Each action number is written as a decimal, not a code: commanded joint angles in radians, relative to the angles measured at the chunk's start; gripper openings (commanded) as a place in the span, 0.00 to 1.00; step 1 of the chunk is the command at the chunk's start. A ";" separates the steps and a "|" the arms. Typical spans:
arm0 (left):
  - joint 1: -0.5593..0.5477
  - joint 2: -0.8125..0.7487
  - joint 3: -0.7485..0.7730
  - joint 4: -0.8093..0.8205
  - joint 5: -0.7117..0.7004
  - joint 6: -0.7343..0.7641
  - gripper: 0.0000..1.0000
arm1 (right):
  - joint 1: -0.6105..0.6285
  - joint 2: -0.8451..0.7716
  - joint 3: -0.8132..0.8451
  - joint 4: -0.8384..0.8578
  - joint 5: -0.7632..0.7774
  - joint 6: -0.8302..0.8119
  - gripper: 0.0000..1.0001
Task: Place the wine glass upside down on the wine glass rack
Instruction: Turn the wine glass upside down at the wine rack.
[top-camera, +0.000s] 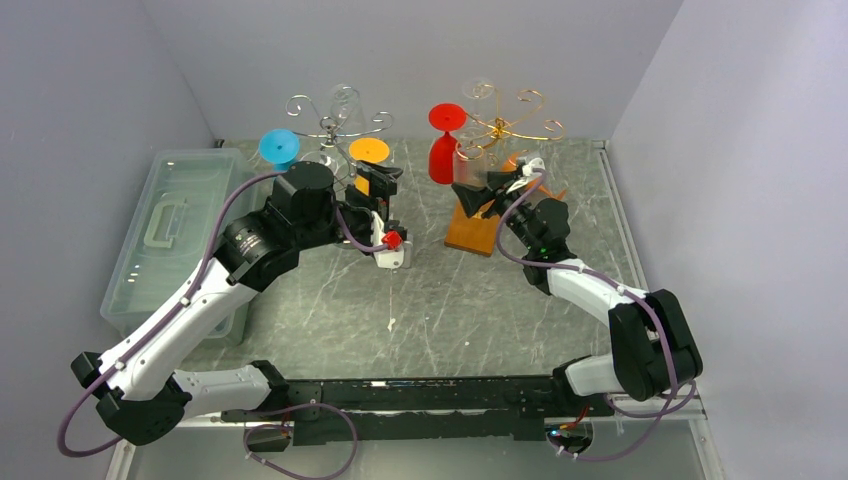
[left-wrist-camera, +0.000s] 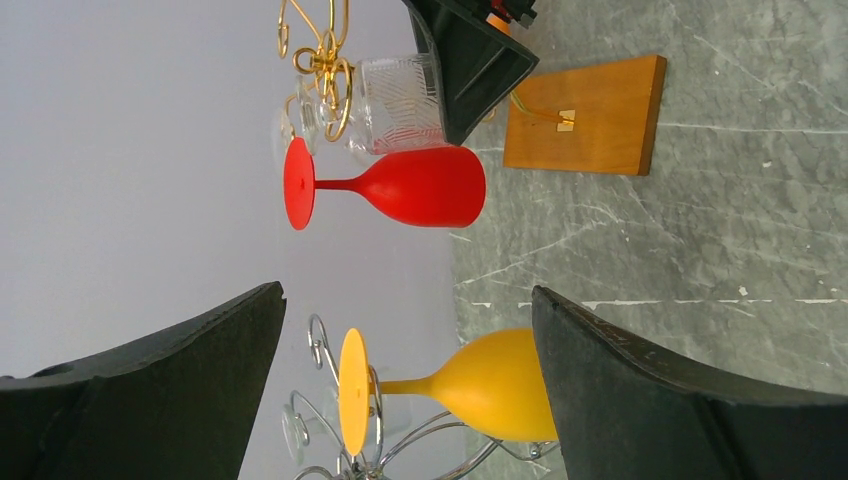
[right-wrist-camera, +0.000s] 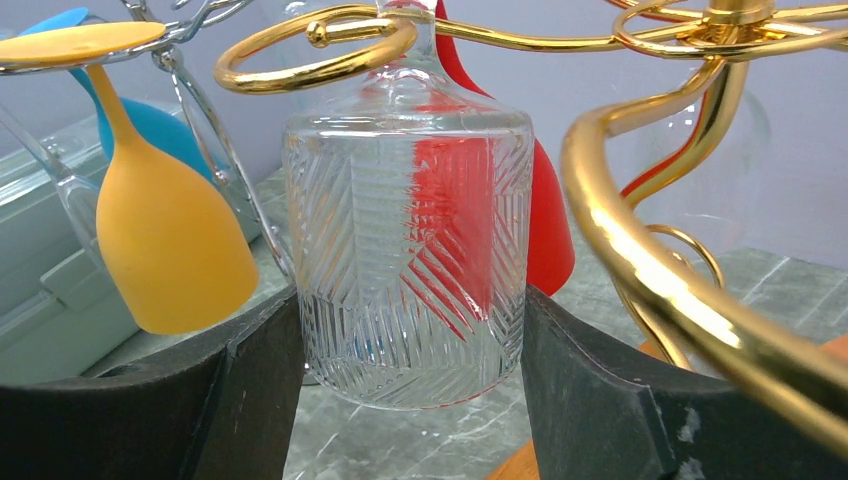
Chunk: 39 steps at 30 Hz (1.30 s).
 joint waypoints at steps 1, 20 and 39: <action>-0.004 -0.002 0.003 0.027 -0.008 0.016 1.00 | -0.004 -0.010 0.051 0.129 -0.044 -0.017 0.57; -0.005 0.005 0.005 0.028 -0.010 0.022 1.00 | 0.010 -0.017 0.012 0.138 -0.115 -0.073 0.55; -0.017 0.013 0.014 0.035 -0.026 0.021 0.99 | 0.012 -0.063 -0.056 0.205 -0.155 -0.134 0.55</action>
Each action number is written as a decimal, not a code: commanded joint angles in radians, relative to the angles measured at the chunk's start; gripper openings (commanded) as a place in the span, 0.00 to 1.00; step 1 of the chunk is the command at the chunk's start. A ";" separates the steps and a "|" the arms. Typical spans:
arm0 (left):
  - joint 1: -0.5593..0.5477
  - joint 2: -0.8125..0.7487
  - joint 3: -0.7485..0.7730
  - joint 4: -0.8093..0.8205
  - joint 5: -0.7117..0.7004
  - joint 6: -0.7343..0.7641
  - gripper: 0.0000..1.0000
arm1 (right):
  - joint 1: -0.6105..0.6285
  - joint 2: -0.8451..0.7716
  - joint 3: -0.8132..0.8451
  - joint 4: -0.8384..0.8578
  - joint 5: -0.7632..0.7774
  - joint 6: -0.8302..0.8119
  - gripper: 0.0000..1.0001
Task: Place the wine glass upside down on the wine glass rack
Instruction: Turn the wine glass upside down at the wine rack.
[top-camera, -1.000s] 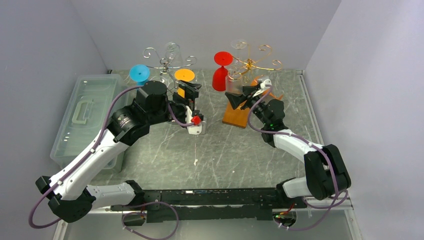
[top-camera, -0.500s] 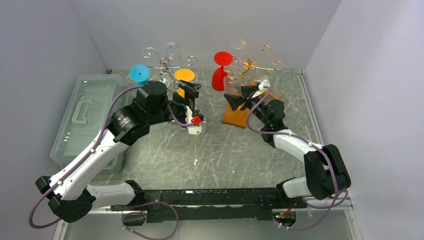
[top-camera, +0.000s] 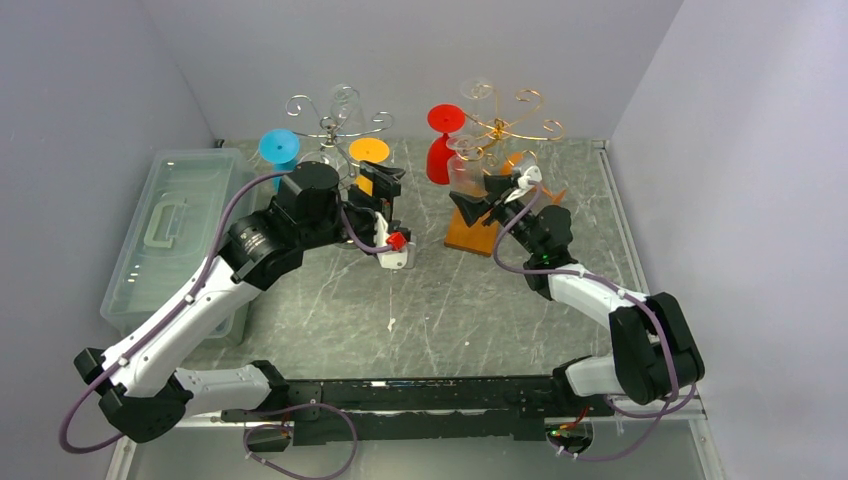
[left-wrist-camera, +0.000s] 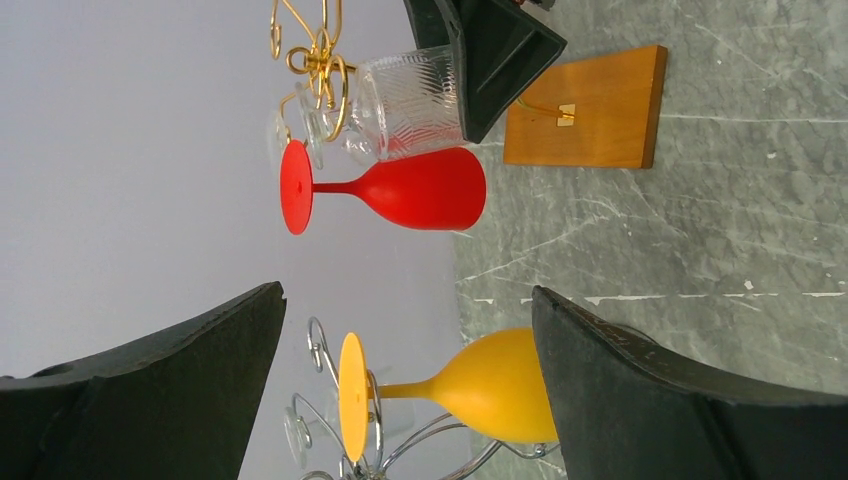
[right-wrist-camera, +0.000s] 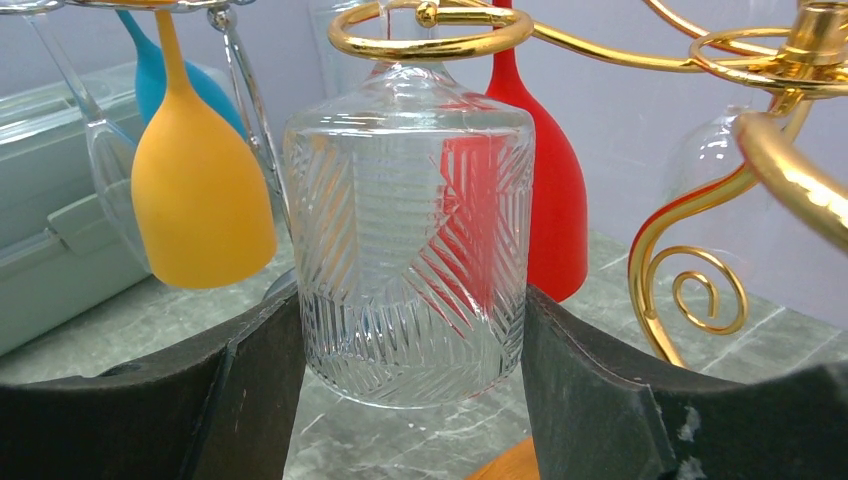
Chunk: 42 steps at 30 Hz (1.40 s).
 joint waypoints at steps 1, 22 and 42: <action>-0.009 0.002 0.016 0.034 -0.013 0.003 0.99 | 0.007 -0.049 -0.023 0.162 -0.050 -0.035 0.55; -0.021 0.060 0.045 0.099 -0.087 -0.069 0.99 | 0.004 0.063 -0.130 0.485 0.044 0.037 0.58; -0.020 0.126 0.095 0.120 -0.097 -0.135 0.99 | 0.006 0.248 -0.062 0.654 0.007 -0.064 0.55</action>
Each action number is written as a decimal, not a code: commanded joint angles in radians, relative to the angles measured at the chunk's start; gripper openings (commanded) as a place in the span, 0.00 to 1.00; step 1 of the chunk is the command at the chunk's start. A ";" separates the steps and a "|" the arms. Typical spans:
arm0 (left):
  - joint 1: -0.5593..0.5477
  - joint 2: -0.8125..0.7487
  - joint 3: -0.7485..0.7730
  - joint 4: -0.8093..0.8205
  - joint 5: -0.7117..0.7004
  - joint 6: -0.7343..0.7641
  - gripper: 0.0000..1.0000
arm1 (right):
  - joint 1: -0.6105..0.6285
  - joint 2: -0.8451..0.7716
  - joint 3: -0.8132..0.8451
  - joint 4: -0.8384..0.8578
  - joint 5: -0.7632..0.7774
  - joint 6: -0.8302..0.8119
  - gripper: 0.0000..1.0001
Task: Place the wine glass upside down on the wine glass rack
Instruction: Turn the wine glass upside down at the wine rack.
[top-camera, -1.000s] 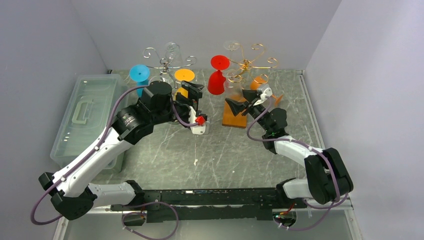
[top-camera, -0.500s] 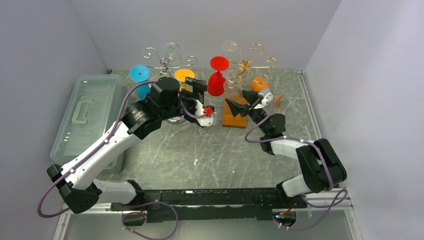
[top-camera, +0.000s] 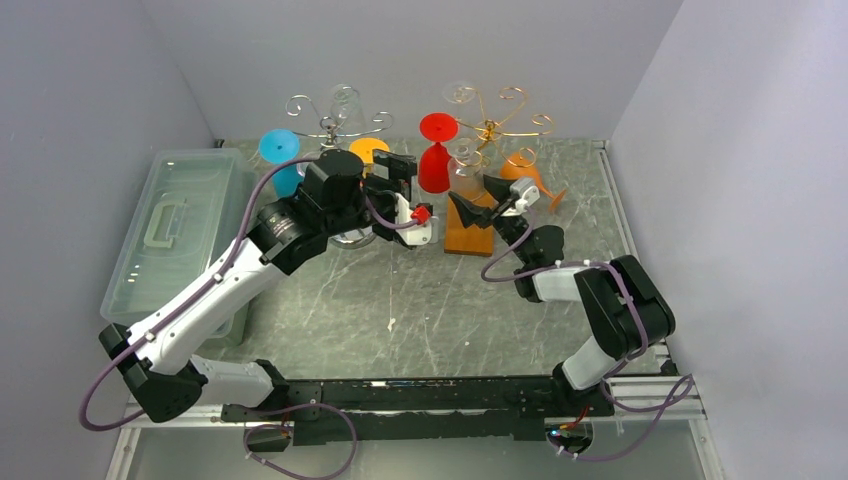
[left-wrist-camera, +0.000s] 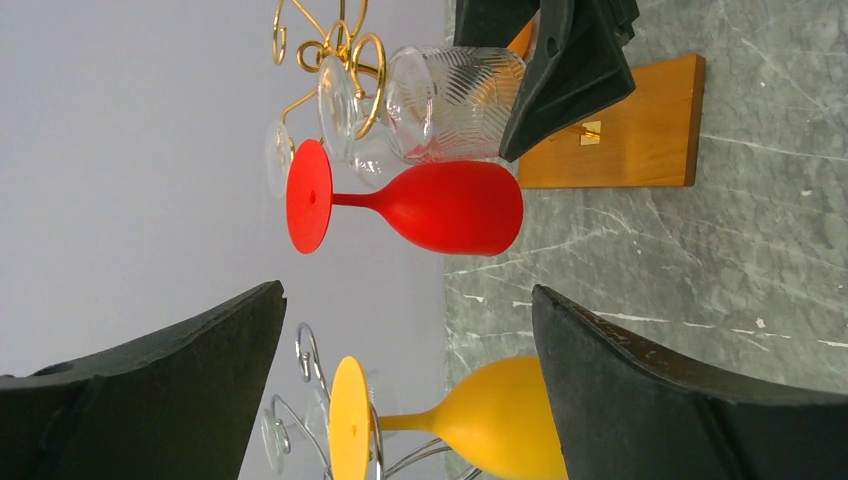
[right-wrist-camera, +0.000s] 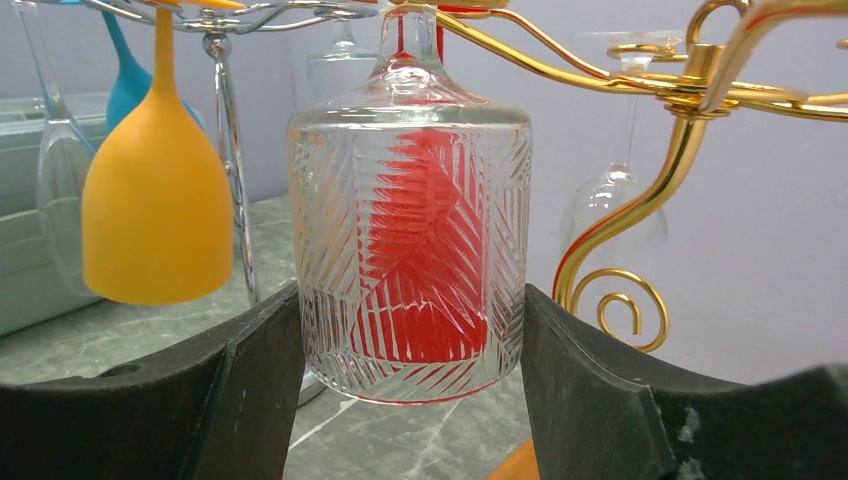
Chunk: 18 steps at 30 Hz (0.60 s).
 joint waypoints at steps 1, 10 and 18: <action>-0.003 0.011 0.037 0.043 -0.009 -0.024 0.99 | -0.002 0.004 0.030 0.097 -0.010 0.007 0.55; -0.003 0.015 0.030 0.055 -0.012 -0.020 0.99 | 0.006 -0.018 0.023 0.081 -0.051 -0.045 0.54; -0.004 0.012 0.030 0.053 -0.019 -0.018 0.99 | 0.024 -0.054 0.025 0.049 -0.082 -0.086 0.53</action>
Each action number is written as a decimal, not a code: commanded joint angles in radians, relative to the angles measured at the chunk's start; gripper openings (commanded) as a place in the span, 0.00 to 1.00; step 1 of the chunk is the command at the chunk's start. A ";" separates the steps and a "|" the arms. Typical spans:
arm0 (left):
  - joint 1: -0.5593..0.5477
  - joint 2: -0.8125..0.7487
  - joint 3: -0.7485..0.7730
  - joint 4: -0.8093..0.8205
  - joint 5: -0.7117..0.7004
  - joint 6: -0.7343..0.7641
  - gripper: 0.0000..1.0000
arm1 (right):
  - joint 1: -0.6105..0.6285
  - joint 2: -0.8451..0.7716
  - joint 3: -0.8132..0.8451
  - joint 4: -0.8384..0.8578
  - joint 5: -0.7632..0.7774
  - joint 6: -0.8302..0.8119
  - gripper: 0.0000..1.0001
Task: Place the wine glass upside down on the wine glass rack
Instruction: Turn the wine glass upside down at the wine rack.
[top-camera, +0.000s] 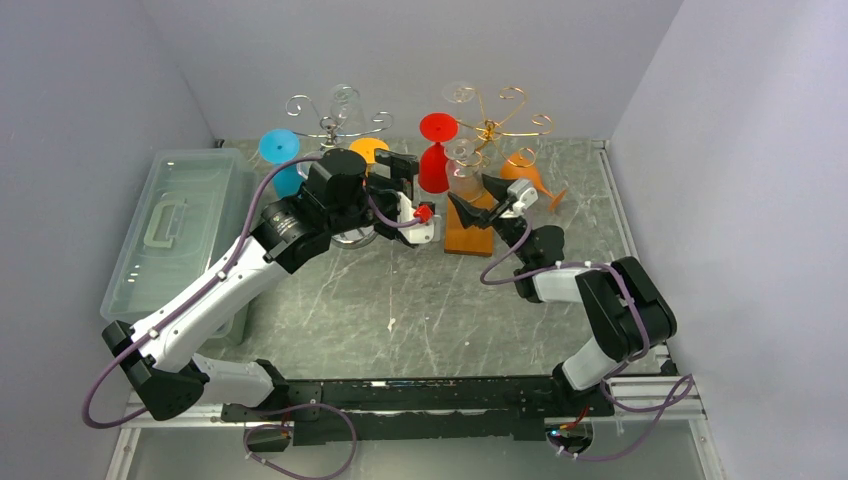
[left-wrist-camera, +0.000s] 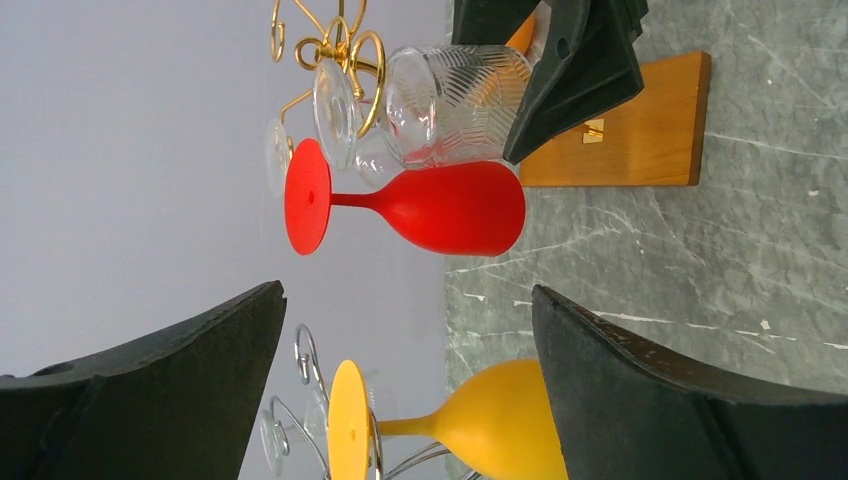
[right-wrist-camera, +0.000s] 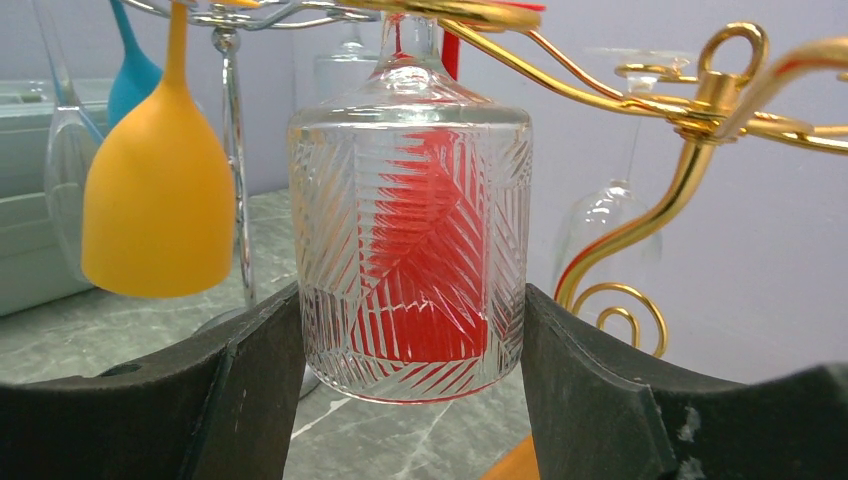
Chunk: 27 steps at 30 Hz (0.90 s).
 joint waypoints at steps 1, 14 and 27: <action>-0.003 -0.006 0.029 0.042 -0.014 -0.018 0.99 | 0.019 -0.054 0.023 0.053 -0.074 -0.044 0.53; -0.003 -0.001 0.027 0.045 -0.018 -0.025 0.99 | 0.026 -0.076 -0.034 0.106 -0.050 -0.032 0.52; -0.003 0.010 0.033 0.049 -0.027 -0.021 0.99 | 0.007 -0.069 -0.092 0.192 0.061 0.043 0.52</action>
